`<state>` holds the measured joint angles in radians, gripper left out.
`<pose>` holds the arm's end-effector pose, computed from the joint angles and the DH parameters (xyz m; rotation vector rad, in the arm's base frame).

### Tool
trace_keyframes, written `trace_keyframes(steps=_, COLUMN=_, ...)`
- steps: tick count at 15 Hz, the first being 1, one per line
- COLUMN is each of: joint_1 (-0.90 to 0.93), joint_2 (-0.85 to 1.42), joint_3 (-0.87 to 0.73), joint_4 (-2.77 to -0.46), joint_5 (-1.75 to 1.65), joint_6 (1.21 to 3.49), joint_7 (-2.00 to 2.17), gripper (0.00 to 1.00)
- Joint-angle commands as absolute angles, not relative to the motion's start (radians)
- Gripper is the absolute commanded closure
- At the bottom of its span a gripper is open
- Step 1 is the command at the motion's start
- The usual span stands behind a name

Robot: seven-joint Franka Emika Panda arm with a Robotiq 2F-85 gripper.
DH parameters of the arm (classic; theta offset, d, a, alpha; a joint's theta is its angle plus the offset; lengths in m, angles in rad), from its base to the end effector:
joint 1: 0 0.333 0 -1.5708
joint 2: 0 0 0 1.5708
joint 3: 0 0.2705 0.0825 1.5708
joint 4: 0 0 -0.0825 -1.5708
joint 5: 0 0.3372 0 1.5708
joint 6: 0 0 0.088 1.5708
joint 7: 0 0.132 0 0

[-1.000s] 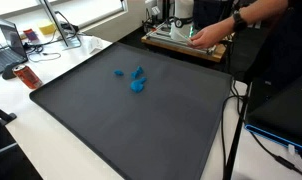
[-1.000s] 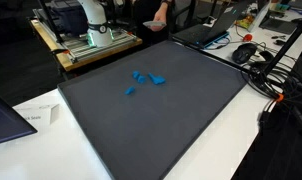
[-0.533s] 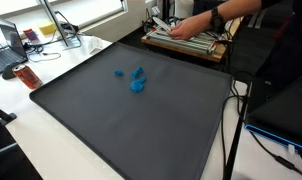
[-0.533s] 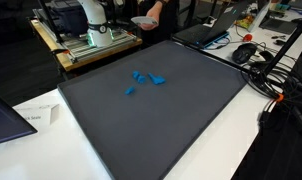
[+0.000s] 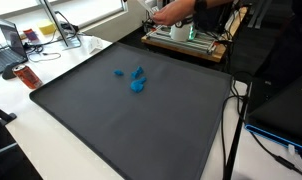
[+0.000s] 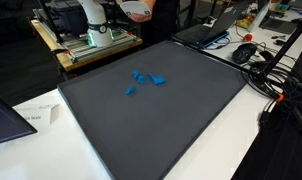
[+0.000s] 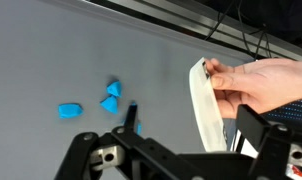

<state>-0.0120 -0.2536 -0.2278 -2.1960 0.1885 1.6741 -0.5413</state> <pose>0.4005 -0.0764 0.4200 -2.7805 -0.3788 0.2331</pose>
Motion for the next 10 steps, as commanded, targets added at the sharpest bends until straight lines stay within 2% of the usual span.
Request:
trace_keyframes(steps=1, joint_1=-0.025, joint_2=-0.252, joint_3=-0.228, joint_4=-2.186, joint_5=0.260, joint_6=1.630, joint_7=-0.615, gripper=0.18)
trace_keyframes(steps=2, joint_1=-0.027, joint_2=-0.249, joint_3=-0.227, joint_4=-2.185, joint_5=0.266, joint_6=1.627, joint_7=-0.623, gripper=0.28)
trace_keyframes(steps=10, joint_1=-0.030, joint_2=-0.252, joint_3=-0.222, joint_4=-2.188, joint_5=0.304, joint_6=1.599, joint_7=-0.658, gripper=0.84)
